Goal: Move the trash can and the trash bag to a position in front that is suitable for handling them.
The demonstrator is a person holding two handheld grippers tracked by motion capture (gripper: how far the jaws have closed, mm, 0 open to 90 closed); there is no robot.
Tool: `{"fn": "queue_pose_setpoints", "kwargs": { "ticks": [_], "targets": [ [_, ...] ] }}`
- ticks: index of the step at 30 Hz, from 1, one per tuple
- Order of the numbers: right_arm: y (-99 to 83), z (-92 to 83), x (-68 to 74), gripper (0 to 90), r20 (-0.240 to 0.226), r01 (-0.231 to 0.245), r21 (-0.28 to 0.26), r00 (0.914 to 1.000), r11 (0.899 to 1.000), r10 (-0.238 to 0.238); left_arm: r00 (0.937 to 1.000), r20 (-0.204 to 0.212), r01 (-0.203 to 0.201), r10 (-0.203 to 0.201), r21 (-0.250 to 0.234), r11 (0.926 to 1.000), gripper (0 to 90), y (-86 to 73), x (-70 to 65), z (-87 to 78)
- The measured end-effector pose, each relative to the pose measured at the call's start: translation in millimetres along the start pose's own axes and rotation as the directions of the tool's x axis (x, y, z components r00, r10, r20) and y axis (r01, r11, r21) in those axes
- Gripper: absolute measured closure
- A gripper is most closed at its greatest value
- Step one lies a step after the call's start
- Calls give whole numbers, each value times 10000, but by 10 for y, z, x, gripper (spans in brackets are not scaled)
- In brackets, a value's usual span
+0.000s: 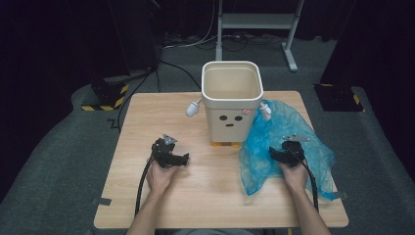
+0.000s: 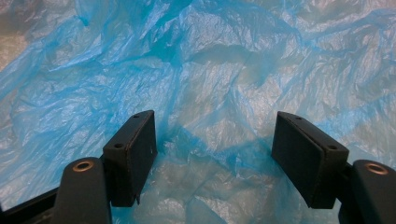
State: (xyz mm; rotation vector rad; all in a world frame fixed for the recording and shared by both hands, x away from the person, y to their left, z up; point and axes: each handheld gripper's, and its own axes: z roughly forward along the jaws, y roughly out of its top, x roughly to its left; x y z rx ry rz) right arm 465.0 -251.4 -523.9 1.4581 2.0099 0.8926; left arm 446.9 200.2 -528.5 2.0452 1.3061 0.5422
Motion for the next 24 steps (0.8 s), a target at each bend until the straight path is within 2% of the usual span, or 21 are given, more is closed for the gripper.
{"fn": "queue_pose_setpoints", "kwargs": {
  "ticks": [9,11,12,13,15,17,18,21,24],
  "targets": [
    [2,0,0,293,22,-30,16,10000,10000,29,10000,1,8,-8,5,10000,7,1,1,0],
    [6,3,-2,272,150,-123,75,9998,9999,122,10000,-62,46,-46,-11,10000,7,6,-2,5],
    [14,-11,-6,285,140,-163,241,9998,9996,159,9999,-112,58,-58,-3,10000,8,8,-4,5],
    [30,-40,-19,297,-41,-402,427,9992,9983,404,9998,-126,149,-148,83,9999,46,16,-11,-5],
    [44,-72,-23,292,-284,-584,268,9978,9979,591,9995,-131,283,-282,53,9996,151,41,-35,-35],
    [57,-92,-14,291,-356,-558,163,9978,9983,564,9994,5,344,-344,91,9994,143,53,-43,-33],
    [98,-131,3,292,-487,-503,64,9975,9987,505,9989,227,400,-403,114,9991,147,90,-63,-28],
    [129,-173,14,300,-655,-570,-200,9963,9982,556,9982,304,532,-526,-170,9984,158,123,-90,-36],
    [194,-222,28,300,-873,-745,-441,9937,9962,705,9946,462,956,-931,-545,9939,160,170,-130,-47]
  ]
}}
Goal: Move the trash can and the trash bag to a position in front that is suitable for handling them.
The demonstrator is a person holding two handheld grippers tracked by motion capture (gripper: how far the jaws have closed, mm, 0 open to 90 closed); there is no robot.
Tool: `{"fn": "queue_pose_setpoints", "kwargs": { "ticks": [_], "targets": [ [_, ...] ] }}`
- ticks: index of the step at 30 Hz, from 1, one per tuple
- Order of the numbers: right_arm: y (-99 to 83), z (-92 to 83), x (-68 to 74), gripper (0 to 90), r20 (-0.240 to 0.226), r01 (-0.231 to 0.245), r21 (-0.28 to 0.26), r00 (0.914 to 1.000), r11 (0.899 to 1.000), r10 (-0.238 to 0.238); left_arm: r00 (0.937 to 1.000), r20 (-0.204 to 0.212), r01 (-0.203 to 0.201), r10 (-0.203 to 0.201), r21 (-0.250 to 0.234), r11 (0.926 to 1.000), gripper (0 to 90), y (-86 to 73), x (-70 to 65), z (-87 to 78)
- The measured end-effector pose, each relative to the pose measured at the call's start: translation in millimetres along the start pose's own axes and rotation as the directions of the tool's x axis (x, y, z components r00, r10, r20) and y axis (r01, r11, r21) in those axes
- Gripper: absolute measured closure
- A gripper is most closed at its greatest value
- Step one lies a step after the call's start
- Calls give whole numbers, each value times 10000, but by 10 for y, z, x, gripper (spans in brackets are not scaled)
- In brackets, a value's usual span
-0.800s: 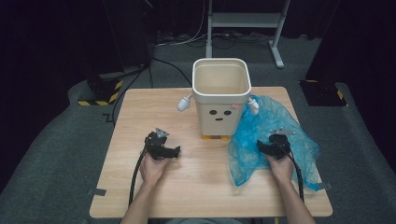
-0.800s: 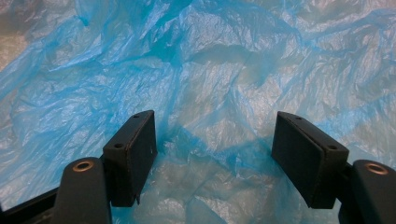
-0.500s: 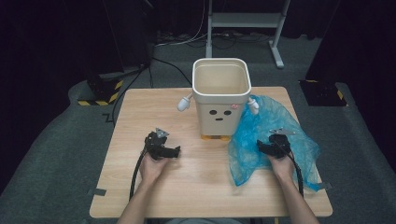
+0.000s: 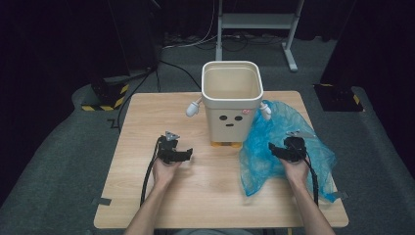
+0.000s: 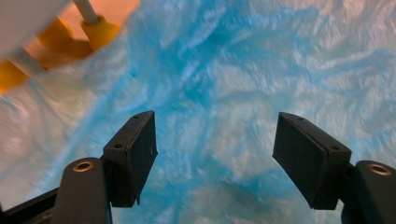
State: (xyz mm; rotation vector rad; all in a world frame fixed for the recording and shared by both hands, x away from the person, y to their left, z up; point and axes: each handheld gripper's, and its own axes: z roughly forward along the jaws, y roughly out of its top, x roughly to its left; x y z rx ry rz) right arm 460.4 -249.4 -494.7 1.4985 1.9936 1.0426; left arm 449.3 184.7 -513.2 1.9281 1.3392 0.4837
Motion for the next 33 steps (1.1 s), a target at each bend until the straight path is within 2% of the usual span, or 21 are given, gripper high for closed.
{"fn": "queue_pose_setpoints", "kwargs": {
  "ticks": [5,6,7,8,10,11,13,16,22,26,30,33],
  "targets": [
    [76,-18,80,314,-274,-13,-273,9996,9996,5,9997,193,169,-167,-99,9998,153,57,-55,-5],
    [117,-29,140,318,-427,28,-423,9991,9991,-46,9992,312,248,-240,-259,9994,153,116,-99,-10],
    [117,-29,140,318,-427,28,-423,9991,9991,-46,9992,312,248,-240,-259,9994,154,116,-99,-10],
    [159,-29,208,323,-545,111,-552,9984,9984,-141,9991,339,255,-238,-516,9983,155,176,-147,-5],
    [197,-19,276,329,-606,186,-627,9979,9979,-224,9990,338,310,-294,-472,9984,158,221,-185,30],
    [197,-19,276,329,-606,186,-627,9979,9979,-224,9990,338,310,-294,-472,9984,154,221,-185,30],
    [217,7,360,336,-648,138,-727,9977,9973,-186,9975,399,604,-577,-702,9957,154,275,-210,41],
    [244,39,429,337,-732,172,-705,9971,9974,-223,9963,373,813,-780,-980,9919,155,341,-219,26],
    [346,89,551,340,-814,436,-856,9954,9954,-506,9939,473,1037,-991,-1066,9889,148,460,-237,10],
    [378,126,615,352,-757,371,-945,9961,9948,-444,9948,472,947,-898,-1159,9887,147,470,-264,4],
    [392,148,602,346,-688,360,-956,9967,9948,-426,9925,501,1168,-1116,-1172,9862,146,475,-257,19],
    [401,138,595,346,-660,396,-984,9967,9944,-462,9929,509,1133,-1078,-1219,9861,147,486,-270,25]
  ]
}}
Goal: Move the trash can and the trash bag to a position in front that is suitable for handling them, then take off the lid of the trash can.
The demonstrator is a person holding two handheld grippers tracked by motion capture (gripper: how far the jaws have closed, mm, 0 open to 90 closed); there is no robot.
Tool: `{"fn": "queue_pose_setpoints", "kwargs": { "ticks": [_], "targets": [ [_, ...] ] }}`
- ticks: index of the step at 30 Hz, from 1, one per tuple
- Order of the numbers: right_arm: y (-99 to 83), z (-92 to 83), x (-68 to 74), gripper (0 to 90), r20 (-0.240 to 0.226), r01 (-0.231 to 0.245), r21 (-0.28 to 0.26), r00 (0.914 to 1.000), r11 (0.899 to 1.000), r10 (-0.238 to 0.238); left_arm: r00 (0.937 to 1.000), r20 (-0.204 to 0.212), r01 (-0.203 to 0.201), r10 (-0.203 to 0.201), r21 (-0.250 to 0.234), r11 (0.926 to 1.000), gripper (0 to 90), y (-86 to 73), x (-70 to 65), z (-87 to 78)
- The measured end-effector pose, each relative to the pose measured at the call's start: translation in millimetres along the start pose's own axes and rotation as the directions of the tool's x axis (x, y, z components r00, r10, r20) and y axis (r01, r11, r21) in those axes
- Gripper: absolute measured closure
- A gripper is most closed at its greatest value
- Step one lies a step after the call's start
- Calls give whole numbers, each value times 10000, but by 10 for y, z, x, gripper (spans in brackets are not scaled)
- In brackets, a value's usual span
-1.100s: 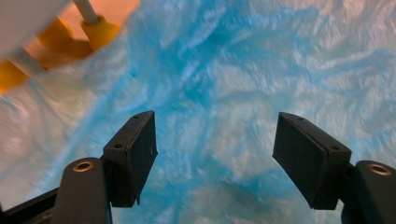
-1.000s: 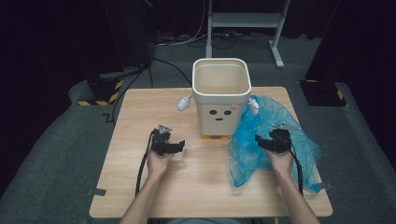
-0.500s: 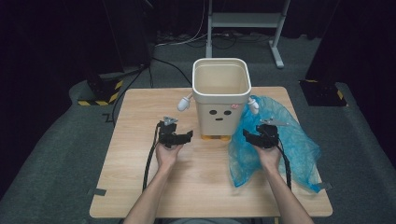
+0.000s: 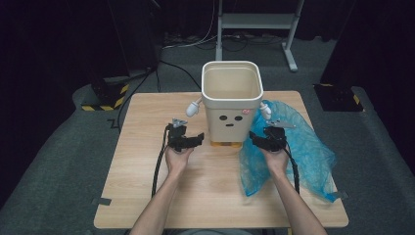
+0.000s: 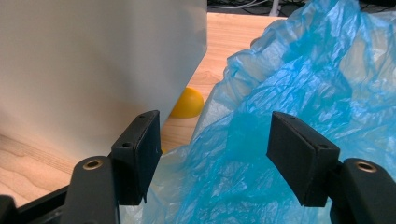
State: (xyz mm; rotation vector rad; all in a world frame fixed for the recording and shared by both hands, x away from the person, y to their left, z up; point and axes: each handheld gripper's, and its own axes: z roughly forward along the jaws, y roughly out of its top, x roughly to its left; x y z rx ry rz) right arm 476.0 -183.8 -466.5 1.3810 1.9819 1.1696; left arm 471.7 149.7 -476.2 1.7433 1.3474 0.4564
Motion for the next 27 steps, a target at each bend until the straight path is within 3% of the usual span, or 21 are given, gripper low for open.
{"fn": "queue_pose_setpoints", "kwargs": {
  "ticks": [5,13,16,24,27],
  "targets": [
    [13,-28,15,343,-62,13,-63,10000,10000,-13,9996,156,-222,221,45,9997,143,63,-86,35],
    [11,-30,14,343,-67,110,-21,9999,9999,-110,9996,-24,-271,271,91,9996,145,100,-104,41],
    [-1,-32,21,346,11,141,-106,9999,9998,-141,9974,-284,-665,665,24,9978,149,106,-135,30],
    [-15,-36,24,341,-19,168,-176,9999,9997,-169,9987,-232,-447,450,131,9989,149,111,-124,41],
    [-15,-34,22,271,148,288,-6,9995,9996,-288,9996,-100,-269,271,233,9994,140,106,-106,44]
  ]
}}
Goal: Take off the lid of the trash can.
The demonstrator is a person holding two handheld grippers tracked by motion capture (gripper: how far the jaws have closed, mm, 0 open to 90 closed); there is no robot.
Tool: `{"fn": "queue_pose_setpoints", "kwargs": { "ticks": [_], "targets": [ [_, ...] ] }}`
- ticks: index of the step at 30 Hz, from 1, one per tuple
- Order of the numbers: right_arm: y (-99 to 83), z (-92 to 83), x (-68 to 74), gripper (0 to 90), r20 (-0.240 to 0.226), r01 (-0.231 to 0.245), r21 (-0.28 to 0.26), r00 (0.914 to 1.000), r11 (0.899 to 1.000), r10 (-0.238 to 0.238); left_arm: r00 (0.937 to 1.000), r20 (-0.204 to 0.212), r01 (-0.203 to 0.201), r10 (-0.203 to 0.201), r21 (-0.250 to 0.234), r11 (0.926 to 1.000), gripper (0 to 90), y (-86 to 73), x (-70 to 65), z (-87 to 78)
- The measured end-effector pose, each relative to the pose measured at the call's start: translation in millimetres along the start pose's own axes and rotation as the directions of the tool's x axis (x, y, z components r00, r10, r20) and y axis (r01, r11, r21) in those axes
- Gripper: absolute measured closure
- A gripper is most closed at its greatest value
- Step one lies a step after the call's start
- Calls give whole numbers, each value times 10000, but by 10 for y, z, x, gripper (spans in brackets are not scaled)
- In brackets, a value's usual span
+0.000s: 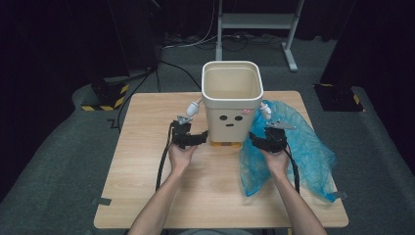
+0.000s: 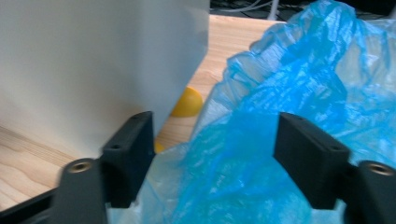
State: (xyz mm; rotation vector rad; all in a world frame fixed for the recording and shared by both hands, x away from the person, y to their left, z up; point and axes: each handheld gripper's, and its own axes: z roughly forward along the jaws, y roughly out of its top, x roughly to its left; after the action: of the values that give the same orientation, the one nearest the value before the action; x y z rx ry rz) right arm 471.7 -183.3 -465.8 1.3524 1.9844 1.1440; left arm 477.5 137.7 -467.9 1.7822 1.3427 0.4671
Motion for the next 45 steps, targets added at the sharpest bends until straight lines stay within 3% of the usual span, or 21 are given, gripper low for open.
{"fn": "queue_pose_setpoints", "kwargs": {
  "ticks": [5,8,15,16,18,26,30,39,45],
  "targets": [
    [-38,14,-59,268,235,-108,347,9997,9993,100,9998,22,-197,197,89,9998,147,3,-10,-33],
    [-152,11,-188,268,523,-320,634,9982,9975,287,9994,-67,-332,333,111,9994,147,17,4,-117],
    [-368,48,-367,266,869,-617,1019,9948,9929,529,9999,92,-137,137,16,9999,156,3,95,-349],
    [-433,82,-406,272,970,-759,1138,9932,9906,650,9994,20,-345,345,97,9994,156,1,136,-430],
    [-487,108,-435,271,1027,-816,1199,9923,9894,694,9993,-5,-365,365,25,9993,155,8,170,-510],
    [-551,159,-435,268,1267,-472,1398,9915,9890,294,9995,75,-308,313,-546,9980,198,98,257,-761],
    [-550,175,-393,266,1455,-58,1555,9892,9878,-171,9989,142,-450,454,-302,9985,199,157,270,-808],
    [-550,174,-388,258,1523,-70,1569,9882,9876,-172,9991,207,-370,374,-211,9991,191,254,280,-876],
    [-551,173,-377,261,1582,114,1538,9867,9880,-360,9987,272,-422,429,-283,9987,194,407,284,-987]
  ]
}}
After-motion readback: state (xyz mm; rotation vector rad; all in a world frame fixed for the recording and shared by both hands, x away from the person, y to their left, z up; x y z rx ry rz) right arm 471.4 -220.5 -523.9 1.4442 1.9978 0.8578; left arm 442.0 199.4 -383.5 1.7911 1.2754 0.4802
